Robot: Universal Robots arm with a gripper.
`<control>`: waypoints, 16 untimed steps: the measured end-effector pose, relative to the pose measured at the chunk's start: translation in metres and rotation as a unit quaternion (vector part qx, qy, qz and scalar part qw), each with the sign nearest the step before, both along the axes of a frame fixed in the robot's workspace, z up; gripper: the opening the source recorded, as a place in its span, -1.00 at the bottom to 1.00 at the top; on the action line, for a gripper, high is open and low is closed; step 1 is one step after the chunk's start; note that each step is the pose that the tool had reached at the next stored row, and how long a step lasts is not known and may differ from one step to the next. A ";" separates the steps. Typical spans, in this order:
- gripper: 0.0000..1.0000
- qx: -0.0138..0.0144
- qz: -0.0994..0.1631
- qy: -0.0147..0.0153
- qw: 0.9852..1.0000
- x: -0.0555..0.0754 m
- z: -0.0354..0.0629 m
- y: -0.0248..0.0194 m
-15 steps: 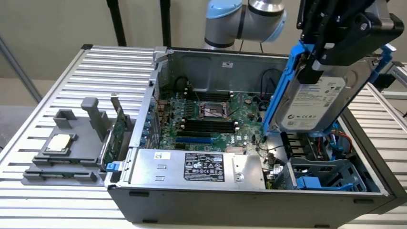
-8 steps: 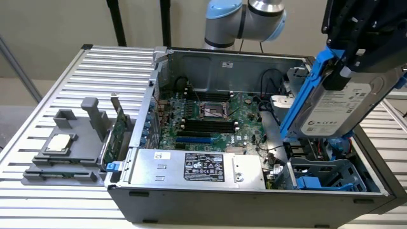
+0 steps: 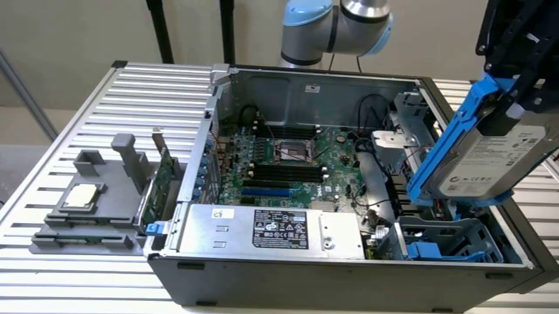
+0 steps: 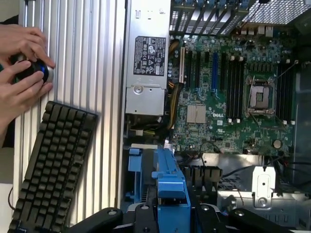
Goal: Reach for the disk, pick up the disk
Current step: 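Pick up the disk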
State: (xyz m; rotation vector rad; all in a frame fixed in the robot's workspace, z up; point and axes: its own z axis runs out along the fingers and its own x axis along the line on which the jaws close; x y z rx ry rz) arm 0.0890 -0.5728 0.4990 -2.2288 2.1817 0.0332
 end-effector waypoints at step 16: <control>-0.35 0.002 0.000 0.002 1.000 0.012 -0.0008 -0.0134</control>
